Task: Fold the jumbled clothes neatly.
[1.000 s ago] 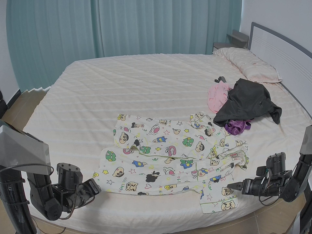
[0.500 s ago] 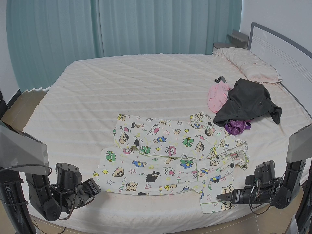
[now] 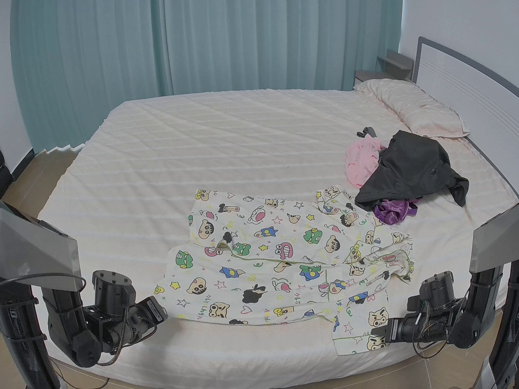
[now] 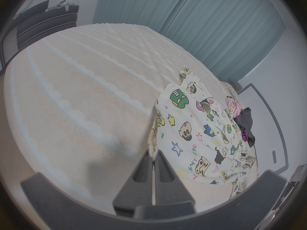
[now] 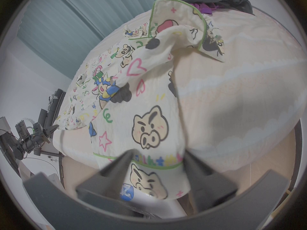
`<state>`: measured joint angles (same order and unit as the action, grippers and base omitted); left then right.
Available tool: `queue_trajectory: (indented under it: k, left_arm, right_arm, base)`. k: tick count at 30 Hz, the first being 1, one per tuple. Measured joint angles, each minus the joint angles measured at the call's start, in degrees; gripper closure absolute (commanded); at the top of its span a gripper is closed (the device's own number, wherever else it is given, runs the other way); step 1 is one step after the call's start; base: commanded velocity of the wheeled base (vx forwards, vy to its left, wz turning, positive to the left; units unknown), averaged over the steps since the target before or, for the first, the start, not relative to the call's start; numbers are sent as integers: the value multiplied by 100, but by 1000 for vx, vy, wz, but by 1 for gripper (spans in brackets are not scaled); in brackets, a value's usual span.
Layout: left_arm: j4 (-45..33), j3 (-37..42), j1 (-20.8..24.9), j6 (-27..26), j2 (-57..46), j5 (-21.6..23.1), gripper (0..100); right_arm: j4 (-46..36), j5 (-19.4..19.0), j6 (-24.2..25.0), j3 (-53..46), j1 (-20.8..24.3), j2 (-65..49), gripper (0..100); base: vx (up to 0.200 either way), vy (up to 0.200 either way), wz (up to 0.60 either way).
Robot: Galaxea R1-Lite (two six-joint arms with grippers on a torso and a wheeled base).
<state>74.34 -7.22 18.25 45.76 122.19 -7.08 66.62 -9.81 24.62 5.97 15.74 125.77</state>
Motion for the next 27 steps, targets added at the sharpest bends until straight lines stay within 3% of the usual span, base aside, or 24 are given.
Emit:
queue_trajectory:
  k: [8,14,27]
  left_arm:
    - [-2,85,60,-9,-91,-9,100]
    - [-5,276,324,-22,-306,-33,100]
    - [-200,610,449,-260,-422,-222,100]
  right_arm:
    - [13,5,0,-201,-65,-22,100]
    - [-33,-26,-191,-449,-424,-311,100]
    - [-1098,-26,-508,-499,-673,-1014,100]
  base:
    - [0,0,0]
    - [0,0,0]
    - [0,0,0]
